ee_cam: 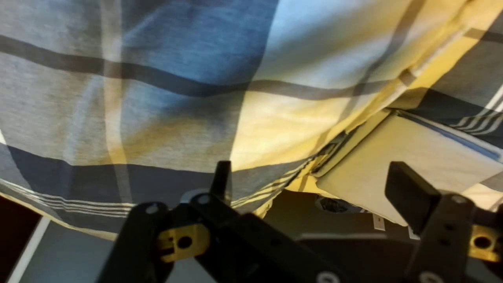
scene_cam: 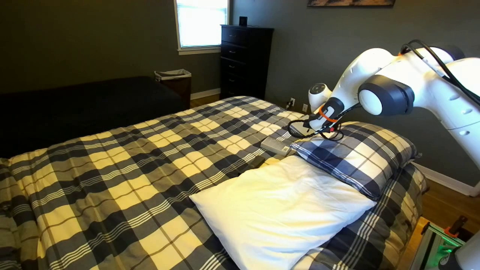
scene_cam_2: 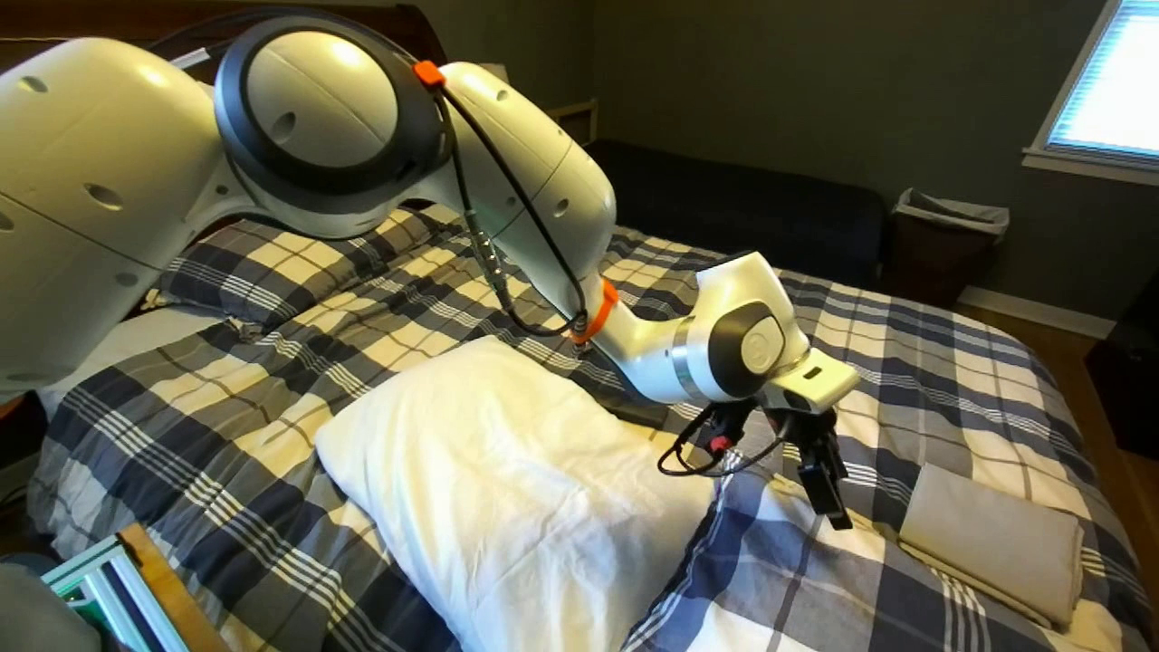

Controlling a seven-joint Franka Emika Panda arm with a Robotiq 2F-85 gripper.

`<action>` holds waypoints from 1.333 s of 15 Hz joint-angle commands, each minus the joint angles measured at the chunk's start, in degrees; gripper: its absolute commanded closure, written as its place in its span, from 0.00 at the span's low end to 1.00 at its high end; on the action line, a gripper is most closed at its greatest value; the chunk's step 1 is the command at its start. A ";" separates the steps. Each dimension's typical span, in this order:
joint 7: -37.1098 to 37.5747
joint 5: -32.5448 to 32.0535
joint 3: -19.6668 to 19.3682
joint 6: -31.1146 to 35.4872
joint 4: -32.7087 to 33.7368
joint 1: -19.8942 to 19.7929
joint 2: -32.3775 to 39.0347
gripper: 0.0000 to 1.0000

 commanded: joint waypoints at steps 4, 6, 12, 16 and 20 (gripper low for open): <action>-6.45 1.55 2.12 0.95 0.24 -5.59 2.32 0.00; -8.20 1.60 2.24 0.05 0.43 -6.59 3.35 0.00; -11.41 2.47 2.29 -0.75 1.72 -8.45 7.87 0.00; -11.86 4.49 2.98 -1.05 2.74 -9.03 9.09 0.42; -14.57 7.30 4.12 -0.99 1.66 -10.03 5.90 0.72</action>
